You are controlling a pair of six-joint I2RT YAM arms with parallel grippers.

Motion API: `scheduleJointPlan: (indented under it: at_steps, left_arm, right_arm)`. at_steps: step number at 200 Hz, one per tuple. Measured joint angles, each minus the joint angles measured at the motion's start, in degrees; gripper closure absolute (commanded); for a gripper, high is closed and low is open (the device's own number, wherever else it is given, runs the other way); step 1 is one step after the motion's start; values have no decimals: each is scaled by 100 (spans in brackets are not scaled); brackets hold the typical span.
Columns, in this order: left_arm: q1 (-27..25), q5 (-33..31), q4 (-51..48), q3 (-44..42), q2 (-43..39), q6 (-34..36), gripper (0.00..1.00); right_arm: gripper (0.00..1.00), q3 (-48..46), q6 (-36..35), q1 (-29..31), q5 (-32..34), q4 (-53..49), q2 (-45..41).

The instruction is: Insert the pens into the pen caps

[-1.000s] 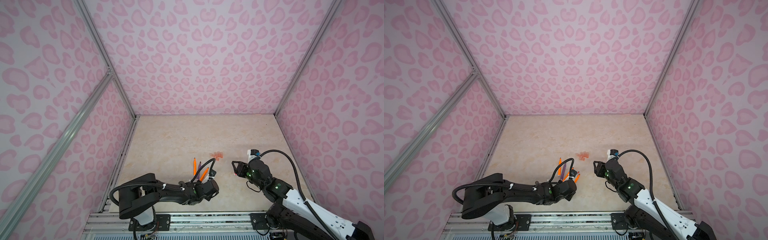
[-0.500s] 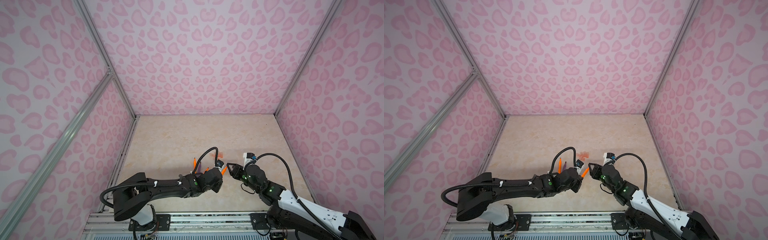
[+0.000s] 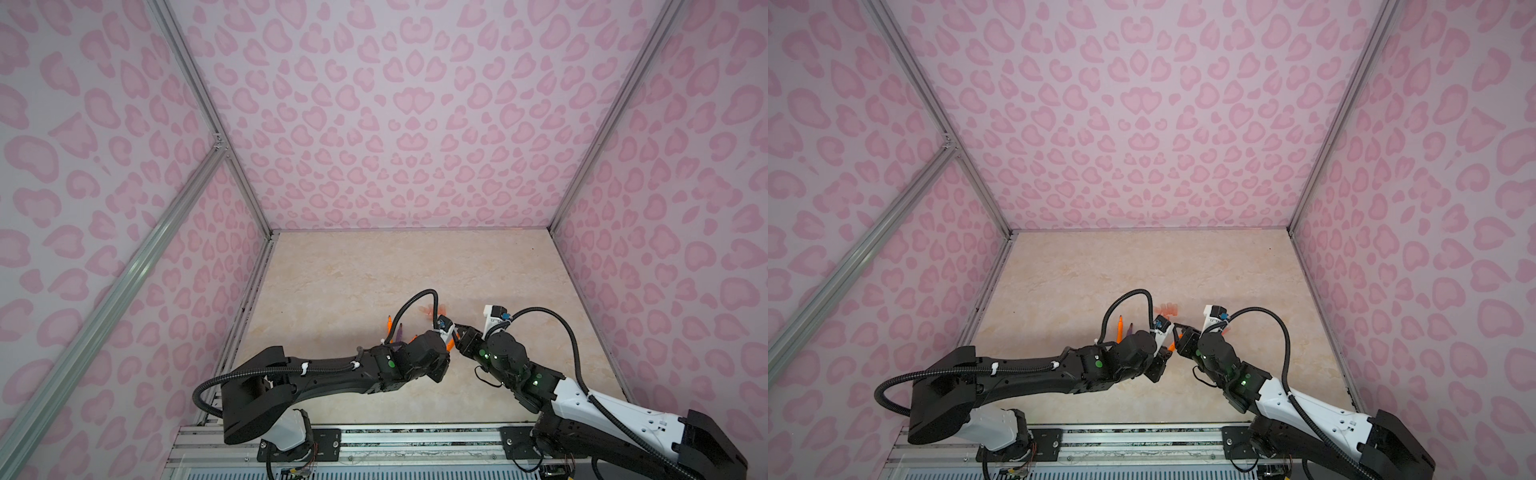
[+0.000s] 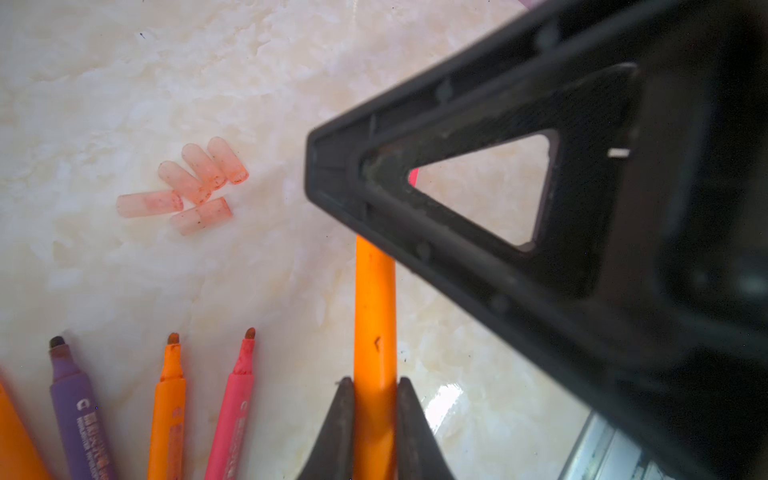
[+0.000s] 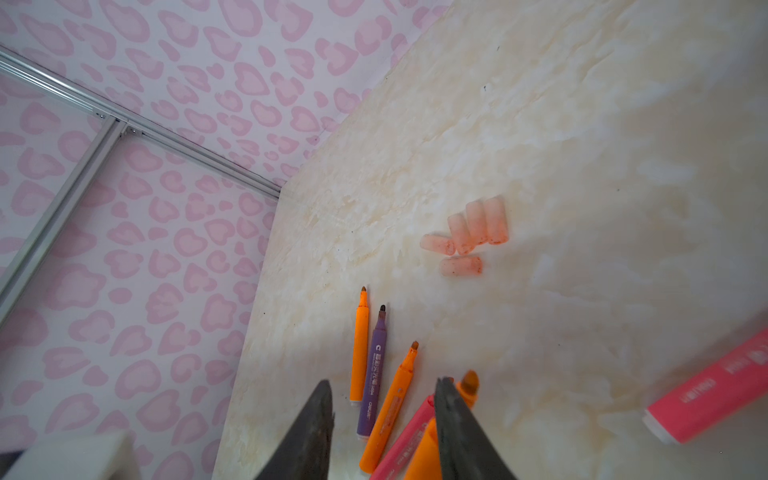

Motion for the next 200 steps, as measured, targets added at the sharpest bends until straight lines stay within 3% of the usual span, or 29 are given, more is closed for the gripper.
scheduleJointPlan:
  at_steps: [53, 109, 153, 200]
  left_arm:
    - [122, -42, 28, 17, 0, -72, 97]
    - [111, 267, 92, 76, -114, -66, 97]
    - [107, 435, 160, 39, -219, -48, 97]
    - [79, 562, 201, 2, -236, -15, 96]
  right_arm:
    - [51, -179, 122, 107, 291, -323, -601]
    - [51, -210, 149, 109, 269, -127, -181]
    - [61, -144, 151, 111, 192, 179, 138]
    - [81, -122, 262, 114, 192, 339, 306]
